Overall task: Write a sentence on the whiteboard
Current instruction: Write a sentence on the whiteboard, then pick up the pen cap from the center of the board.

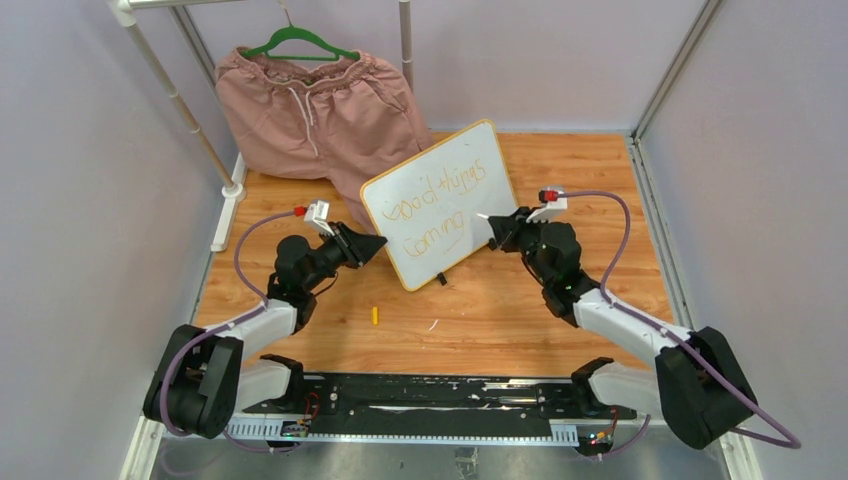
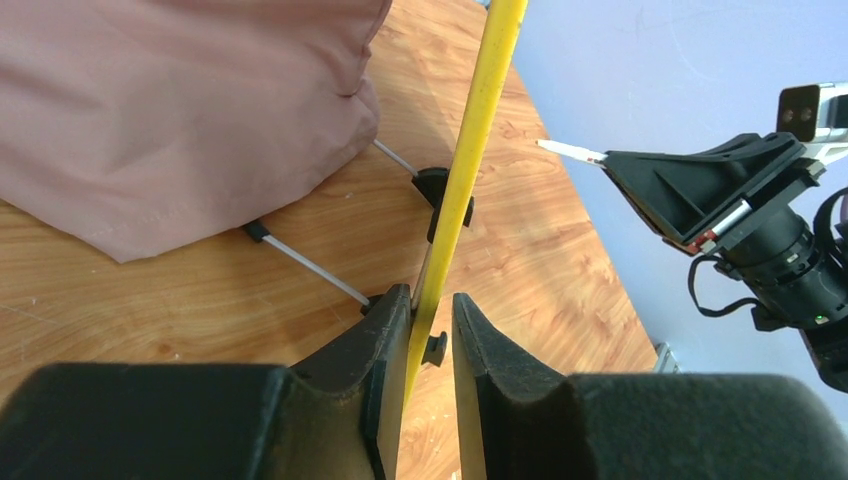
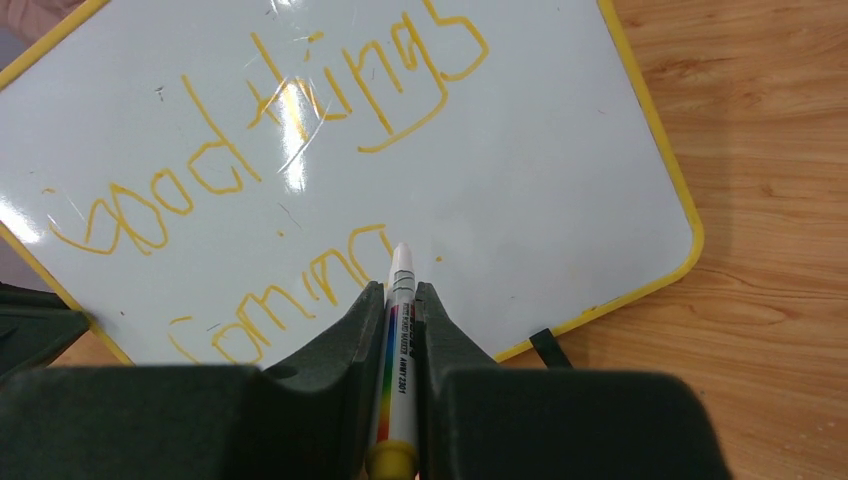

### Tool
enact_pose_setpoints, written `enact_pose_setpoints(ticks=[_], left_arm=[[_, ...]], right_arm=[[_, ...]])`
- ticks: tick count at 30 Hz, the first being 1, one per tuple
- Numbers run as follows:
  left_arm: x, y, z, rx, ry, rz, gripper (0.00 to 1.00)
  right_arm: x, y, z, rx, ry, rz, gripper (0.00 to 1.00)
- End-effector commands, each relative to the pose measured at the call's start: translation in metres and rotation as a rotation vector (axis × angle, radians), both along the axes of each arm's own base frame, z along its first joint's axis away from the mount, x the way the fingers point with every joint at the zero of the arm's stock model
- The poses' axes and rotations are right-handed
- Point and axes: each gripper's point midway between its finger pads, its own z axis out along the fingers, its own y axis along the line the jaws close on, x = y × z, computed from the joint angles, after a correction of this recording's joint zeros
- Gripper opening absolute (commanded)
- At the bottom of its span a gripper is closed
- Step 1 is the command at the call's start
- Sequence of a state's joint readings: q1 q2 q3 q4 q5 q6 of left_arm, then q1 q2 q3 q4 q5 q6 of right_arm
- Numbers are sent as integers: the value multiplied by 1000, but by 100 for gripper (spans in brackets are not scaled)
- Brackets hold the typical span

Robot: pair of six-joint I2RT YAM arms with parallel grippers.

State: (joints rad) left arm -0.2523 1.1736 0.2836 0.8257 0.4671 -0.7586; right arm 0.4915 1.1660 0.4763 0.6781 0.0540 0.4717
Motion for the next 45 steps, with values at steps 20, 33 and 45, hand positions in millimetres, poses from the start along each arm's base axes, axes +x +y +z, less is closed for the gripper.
enact_pose_setpoints(ticks=[20, 33, 45], left_arm=[[-8, 19, 15, 15, 16, 118, 63], [-59, 87, -45, 246, 505, 435, 78], [-111, 92, -93, 388, 828, 378, 100]], right_arm=[[-70, -33, 37, 25, -24, 28, 0], [-117, -25, 54, -35, -29, 213, 0], [-144, -28, 27, -76, 36, 283, 0]])
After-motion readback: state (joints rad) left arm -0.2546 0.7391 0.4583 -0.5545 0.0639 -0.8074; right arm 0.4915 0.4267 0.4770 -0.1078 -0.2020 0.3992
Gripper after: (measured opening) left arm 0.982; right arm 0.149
